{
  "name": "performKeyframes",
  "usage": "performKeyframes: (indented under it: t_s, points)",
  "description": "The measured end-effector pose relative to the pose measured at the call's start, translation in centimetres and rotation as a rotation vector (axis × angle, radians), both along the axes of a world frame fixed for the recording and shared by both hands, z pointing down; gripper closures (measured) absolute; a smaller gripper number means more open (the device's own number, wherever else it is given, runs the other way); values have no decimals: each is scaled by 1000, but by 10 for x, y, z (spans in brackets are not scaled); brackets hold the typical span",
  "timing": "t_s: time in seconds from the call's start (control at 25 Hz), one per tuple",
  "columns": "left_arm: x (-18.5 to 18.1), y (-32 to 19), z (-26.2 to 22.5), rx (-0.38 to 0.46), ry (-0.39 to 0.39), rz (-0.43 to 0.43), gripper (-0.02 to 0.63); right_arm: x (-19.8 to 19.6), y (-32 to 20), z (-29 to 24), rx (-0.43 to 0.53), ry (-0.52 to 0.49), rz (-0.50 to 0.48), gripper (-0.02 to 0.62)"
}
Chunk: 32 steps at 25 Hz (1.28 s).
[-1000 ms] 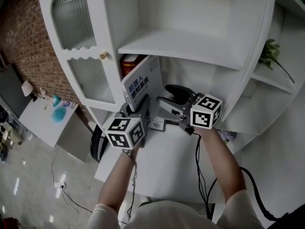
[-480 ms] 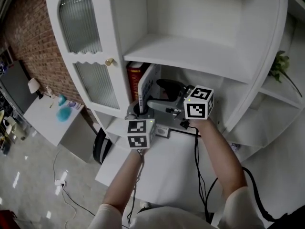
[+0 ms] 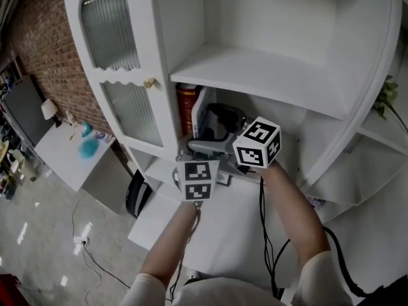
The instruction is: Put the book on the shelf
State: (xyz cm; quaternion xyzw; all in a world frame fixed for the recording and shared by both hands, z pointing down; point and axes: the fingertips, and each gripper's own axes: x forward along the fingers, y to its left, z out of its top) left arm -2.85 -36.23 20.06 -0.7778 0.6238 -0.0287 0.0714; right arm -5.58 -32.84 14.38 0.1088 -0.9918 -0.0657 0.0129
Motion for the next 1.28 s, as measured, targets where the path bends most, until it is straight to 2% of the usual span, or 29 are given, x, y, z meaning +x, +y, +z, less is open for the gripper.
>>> performKeyframes:
  t_s: [0.2, 0.4, 0.52, 0.72, 0.92, 1.12, 1.28]
  points:
    - [-8, 11, -2, 25, -9, -6, 523, 2, -7, -1, -3, -27, 20, 70]
    - [-16, 28, 5, 26, -1, 10, 517, 0, -27, 2, -67, -82, 30, 71]
    - [-19, 37, 9, 27, -1, 31, 512, -1, -33, 2, -69, -104, 34, 69]
    - [-27, 52, 12, 39, 23, 48, 520, 5, -56, 1, -63, -107, 105, 71]
    - [-30, 48, 25, -10, 56, 84, 520, 3, -64, 4, -95, -109, 118, 71]
    - [-30, 45, 33, -51, 82, 131, 520, 2, -57, 8, -51, -52, 151, 73]
    - [-26, 45, 30, -55, 87, 161, 520, 7, -52, 2, -44, -59, 170, 74]
